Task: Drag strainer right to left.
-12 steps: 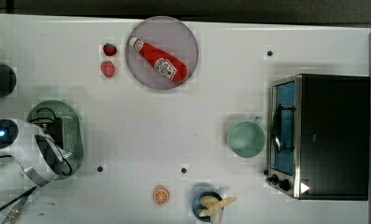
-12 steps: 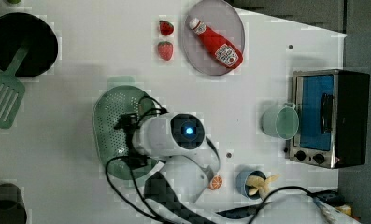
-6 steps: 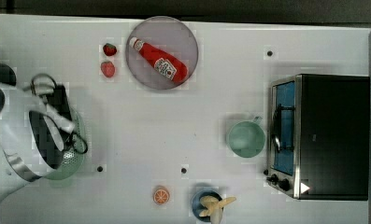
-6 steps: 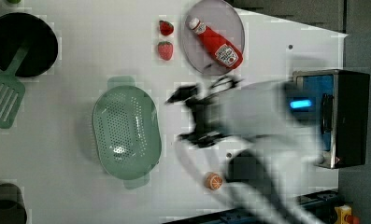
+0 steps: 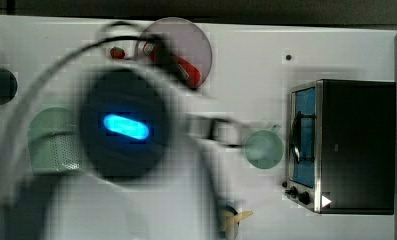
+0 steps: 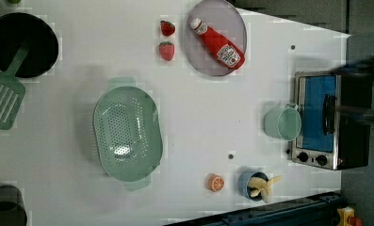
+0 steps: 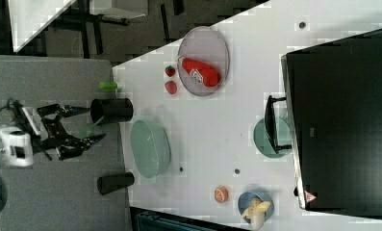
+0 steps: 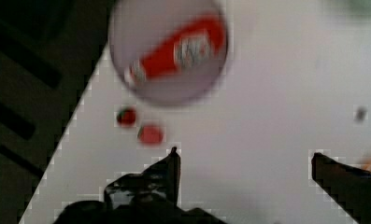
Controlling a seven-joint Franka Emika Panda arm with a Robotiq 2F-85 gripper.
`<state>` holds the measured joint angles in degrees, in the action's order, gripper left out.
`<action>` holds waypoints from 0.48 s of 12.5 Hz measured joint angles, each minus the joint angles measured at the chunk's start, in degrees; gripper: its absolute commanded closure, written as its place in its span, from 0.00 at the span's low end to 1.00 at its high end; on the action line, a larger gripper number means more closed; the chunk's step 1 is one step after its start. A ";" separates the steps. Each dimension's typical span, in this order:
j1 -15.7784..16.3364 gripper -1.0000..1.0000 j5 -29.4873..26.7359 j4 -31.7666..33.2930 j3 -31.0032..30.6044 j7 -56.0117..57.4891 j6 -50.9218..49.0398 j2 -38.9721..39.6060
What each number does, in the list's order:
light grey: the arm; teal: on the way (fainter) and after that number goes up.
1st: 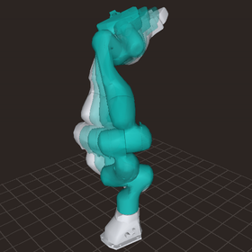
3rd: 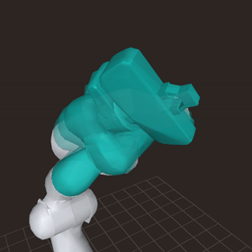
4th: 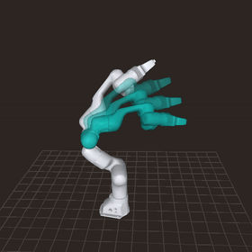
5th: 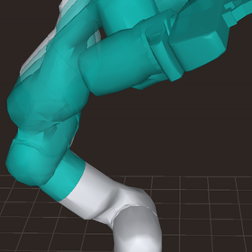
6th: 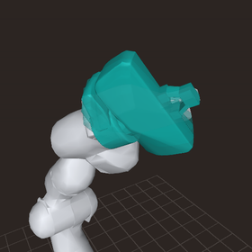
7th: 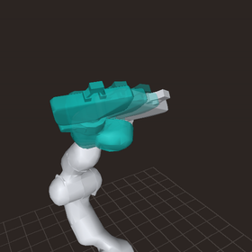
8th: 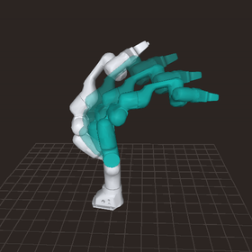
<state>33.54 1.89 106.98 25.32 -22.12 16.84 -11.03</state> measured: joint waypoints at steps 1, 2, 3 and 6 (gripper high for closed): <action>-1.15 0.00 3.44 0.11 3.58 5.11 -1.54 -2.29; -2.18 0.00 4.75 0.34 7.19 9.89 -2.32 -3.69; -3.36 0.00 5.88 0.39 10.16 14.09 -2.42 -4.06; -7.26 0.00 7.35 1.73 13.43 20.33 -4.15 -3.70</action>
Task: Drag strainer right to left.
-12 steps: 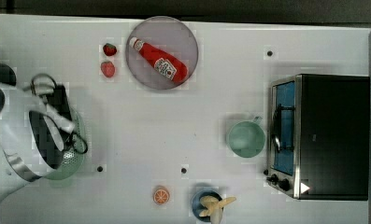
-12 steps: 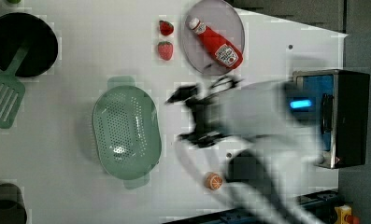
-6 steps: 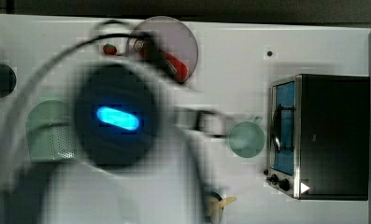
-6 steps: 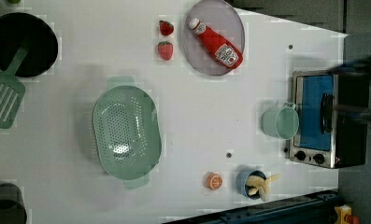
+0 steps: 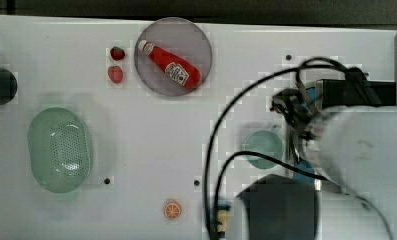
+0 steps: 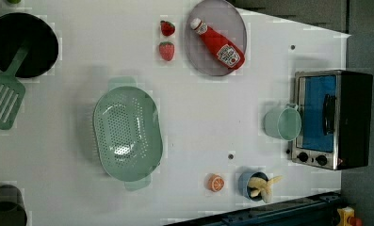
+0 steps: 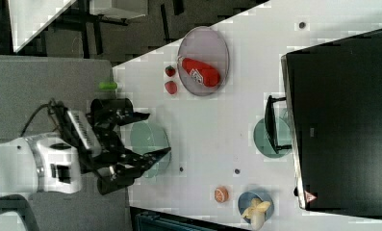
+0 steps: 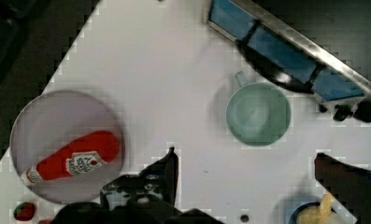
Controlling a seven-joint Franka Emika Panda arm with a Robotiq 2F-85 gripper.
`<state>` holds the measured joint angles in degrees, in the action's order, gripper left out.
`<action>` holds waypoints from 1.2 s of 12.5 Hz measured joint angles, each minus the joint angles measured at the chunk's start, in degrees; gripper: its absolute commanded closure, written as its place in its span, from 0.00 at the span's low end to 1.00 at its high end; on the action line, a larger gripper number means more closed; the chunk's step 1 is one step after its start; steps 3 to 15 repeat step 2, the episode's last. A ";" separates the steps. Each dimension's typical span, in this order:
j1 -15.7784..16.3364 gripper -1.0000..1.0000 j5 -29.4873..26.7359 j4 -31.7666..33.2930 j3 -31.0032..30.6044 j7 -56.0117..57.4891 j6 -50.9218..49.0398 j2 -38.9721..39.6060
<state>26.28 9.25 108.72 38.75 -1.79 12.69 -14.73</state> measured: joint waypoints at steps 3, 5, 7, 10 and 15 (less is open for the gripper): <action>0.06 0.00 -0.08 0.22 -0.11 1.79 0.37 1.17; 0.06 0.00 -0.08 0.22 -0.11 1.79 0.37 1.17; 0.06 0.00 -0.08 0.22 -0.11 1.79 0.37 1.17; 0.06 0.00 -0.08 0.22 -0.11 1.79 0.37 1.17; 0.06 0.00 -0.08 0.22 -0.11 1.79 0.37 1.17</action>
